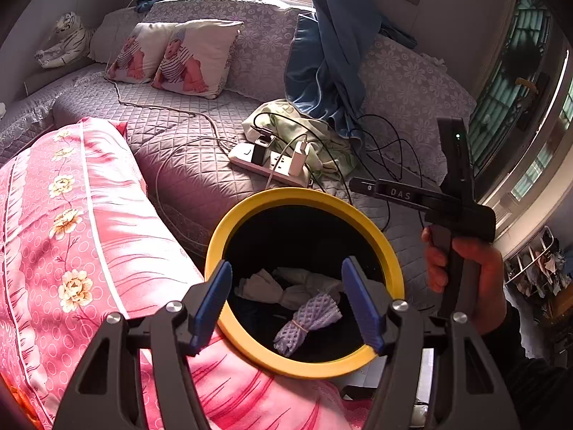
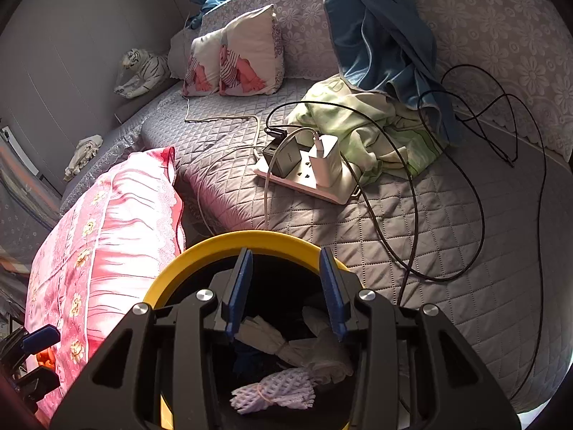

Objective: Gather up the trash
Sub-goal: 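Move both open tools back to the orange peels on the bed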

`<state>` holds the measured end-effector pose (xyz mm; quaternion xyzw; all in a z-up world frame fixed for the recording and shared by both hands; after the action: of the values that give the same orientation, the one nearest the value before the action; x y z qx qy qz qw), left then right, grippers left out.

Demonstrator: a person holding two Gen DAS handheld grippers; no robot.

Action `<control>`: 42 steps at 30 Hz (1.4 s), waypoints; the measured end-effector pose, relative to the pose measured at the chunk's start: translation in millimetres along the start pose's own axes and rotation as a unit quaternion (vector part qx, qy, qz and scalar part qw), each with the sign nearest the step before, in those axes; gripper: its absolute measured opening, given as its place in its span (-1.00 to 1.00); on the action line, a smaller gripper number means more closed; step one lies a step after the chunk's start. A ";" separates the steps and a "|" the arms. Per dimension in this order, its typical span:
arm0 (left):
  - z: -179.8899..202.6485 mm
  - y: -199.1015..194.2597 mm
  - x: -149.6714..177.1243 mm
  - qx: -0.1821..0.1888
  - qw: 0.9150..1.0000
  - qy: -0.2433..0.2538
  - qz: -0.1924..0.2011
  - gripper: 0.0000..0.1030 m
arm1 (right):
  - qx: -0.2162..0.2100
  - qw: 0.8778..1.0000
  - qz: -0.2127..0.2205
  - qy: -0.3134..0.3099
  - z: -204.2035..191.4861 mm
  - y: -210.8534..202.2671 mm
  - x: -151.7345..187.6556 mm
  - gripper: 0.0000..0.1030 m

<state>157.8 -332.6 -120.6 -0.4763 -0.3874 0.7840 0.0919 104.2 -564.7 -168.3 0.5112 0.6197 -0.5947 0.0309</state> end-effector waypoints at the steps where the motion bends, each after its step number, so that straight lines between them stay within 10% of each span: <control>1: -4.6 -2.8 1.3 -0.005 1.000 -0.001 0.001 0.19 | -0.004 1.000 0.001 -0.002 -2.6 -1.0 0.6 -0.18; 21: -162.0 -106.7 39.1 -0.152 0.983 -0.102 0.035 0.39 | -0.130 0.986 -0.004 -0.106 -141.8 -14.0 24.6 0.17; 42: -287.3 -219.3 130.0 -0.265 0.941 -0.202 0.048 0.39 | -0.299 0.904 -0.089 -0.293 -358.6 -39.8 152.9 0.26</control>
<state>274.6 33.3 -126.7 -0.3332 -0.5683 0.7360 -0.1562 209.1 -188.6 -134.8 0.2228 0.7744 -0.5050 0.3093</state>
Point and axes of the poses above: each gripper's, at about its wrist camera, not at the fingertips, and y roughly the way its jaws point, z to its right, x to its underside, the point moved 6 cm from there along y, roughly the way its jaws point, and after that the axes turned 2 degrees about z, right-handed, at the moved point
